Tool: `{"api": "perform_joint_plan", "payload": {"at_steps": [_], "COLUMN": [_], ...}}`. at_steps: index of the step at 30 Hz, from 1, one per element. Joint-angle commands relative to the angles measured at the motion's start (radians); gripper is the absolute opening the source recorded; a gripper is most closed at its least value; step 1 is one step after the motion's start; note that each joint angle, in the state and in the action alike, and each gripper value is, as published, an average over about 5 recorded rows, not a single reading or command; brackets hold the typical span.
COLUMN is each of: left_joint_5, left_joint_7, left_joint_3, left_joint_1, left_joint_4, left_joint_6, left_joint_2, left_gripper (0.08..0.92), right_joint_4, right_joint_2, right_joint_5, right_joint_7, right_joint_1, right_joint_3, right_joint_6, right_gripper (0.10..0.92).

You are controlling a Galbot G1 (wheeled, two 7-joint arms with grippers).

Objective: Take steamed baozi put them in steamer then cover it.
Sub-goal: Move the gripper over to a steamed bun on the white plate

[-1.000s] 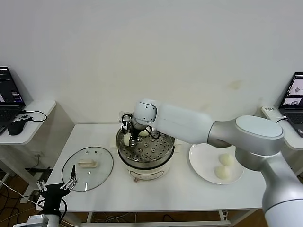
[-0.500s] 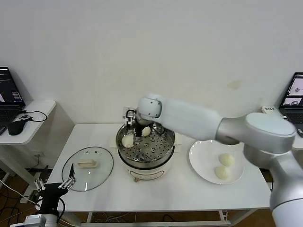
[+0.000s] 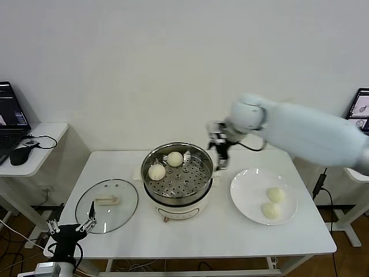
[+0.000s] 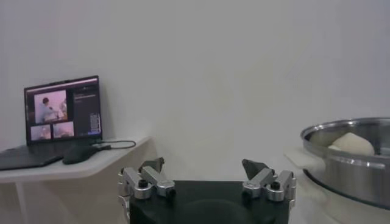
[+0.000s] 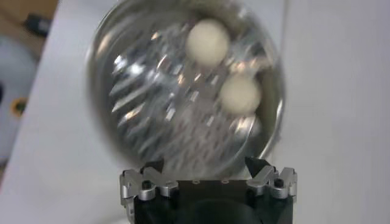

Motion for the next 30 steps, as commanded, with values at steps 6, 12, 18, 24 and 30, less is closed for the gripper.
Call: {"api": "perform_joint_plan", "payload": {"at_steps": [6, 12, 18, 24, 30], "left_joint_5": [0.009, 0.018, 0.022, 0.022, 0.022], "left_joint_7": [0.001, 0.000, -0.001, 0.000, 0.000], "left_joint_3": [0.004, 0.005, 0.002, -0.006, -0.012], "left_joint_1": [0.007, 0.014, 0.027, 0.031, 0.034], "left_joint_4": [0.006, 0.007, 0.014, 0.012, 0.018], "left_joint_6": [-0.001, -0.001, -0.005, -0.005, -0.005], "left_joint_2": [0.001, -0.004, -0.006, -0.007, -0.011], "left_gripper": [0.823, 0.823, 0.823, 0.823, 0.823], "right_joint_4": [0.142, 0.096, 0.028, -0.047, -0.124], "right_joint_2": [-0.409, -0.417, -0.376, -0.313, -0.252], "right_joint_5": [-0.277, -0.355, -0.402, -0.418, -0.432], "right_joint_7": [-0.093, -0.055, -0.023, 0.000, 0.012], "right_joint_1": [-0.290, -0.582, -0.741, -0.787, -0.807], "right_joint_3": [0.196, 0.402, 0.544, 0.583, 0.589], "right_joint_6": [0.164, 0.181, 0.199, 0.201, 0.206], "right_gripper": [0.823, 0.823, 0.823, 0.823, 0.823]}}
